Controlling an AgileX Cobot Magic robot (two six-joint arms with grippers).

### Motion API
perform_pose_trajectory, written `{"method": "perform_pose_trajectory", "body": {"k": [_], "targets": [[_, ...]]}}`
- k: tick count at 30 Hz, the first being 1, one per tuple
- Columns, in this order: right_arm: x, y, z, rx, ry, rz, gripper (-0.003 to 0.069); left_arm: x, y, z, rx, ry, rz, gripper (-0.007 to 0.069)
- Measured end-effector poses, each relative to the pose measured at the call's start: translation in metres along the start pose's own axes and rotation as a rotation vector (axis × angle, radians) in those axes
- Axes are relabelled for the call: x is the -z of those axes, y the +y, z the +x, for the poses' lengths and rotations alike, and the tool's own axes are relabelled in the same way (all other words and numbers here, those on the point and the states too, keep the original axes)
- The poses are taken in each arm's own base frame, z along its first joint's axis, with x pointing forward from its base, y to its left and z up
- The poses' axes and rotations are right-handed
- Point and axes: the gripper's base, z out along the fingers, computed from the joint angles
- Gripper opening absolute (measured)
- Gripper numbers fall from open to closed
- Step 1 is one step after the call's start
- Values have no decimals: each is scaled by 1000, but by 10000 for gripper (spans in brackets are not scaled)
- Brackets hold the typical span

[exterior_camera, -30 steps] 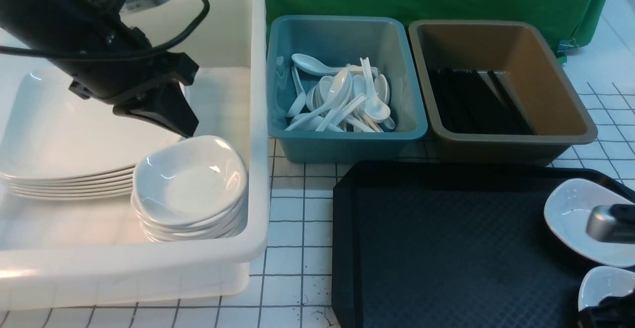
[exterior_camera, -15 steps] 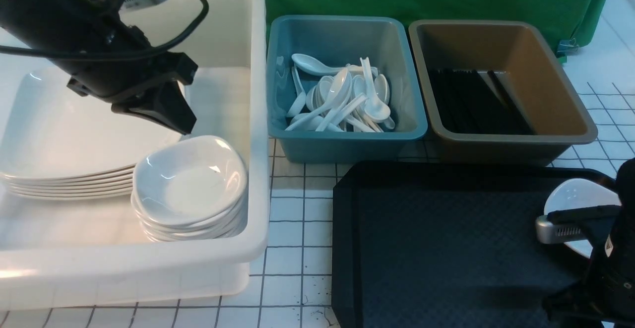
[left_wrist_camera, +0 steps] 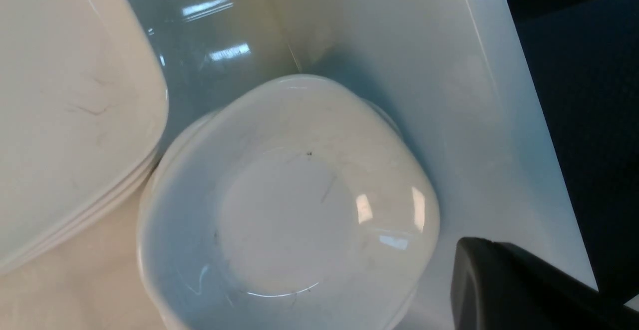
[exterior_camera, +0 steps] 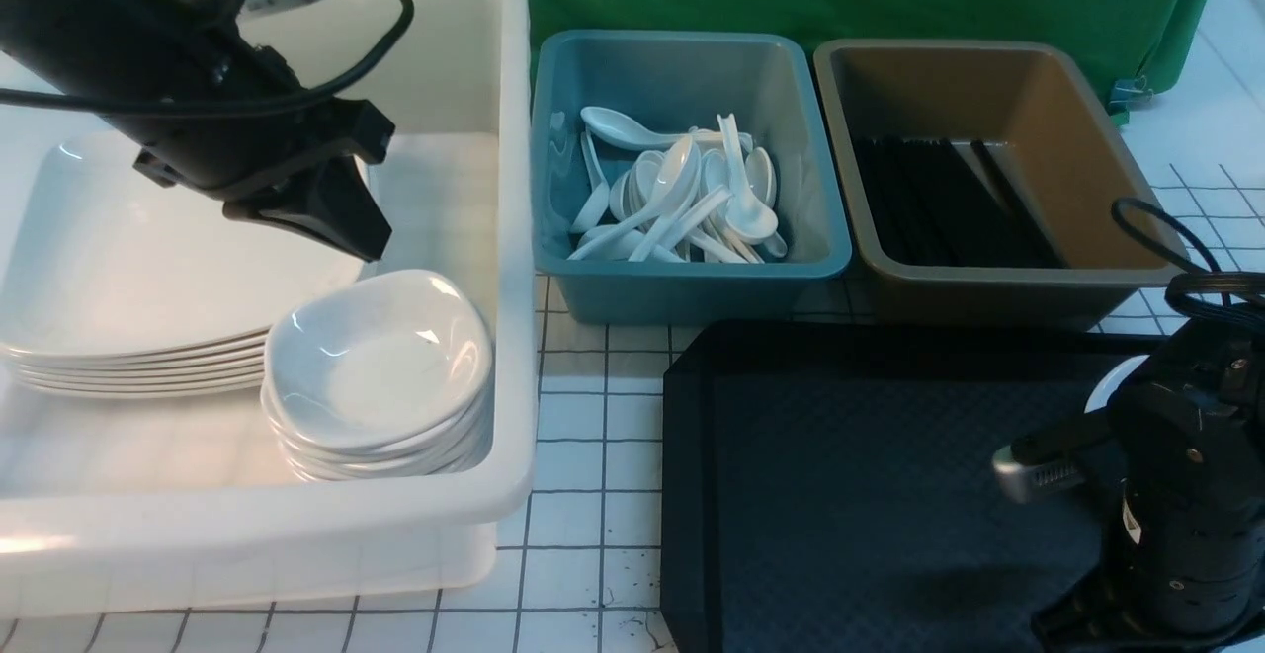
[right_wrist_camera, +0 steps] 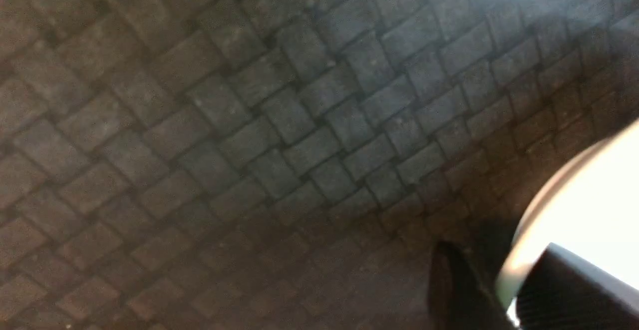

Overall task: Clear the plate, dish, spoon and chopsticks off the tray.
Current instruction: Use the right arm to grab a small plate from the dinner plate

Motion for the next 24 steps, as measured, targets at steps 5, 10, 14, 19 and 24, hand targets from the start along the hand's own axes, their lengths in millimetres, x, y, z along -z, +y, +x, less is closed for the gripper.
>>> {"method": "perform_pose_trajectory", "body": {"k": [5,10,14,19,24], "targets": [[0,-1,1,17,13,9,148,0,0,0,0,0,0,1],[1,-2,3,60,41,30,124,0,0,0,0,0,-1,1],[7,-4,8,71,59,37,111,0,0,0,-3,1,-5,1],[29,-12,21,53,25,21,61,0,1,0,-6,2,-6,1],[57,-18,41,15,-45,-51,45,0,1,0,-6,0,-7,4]]}}
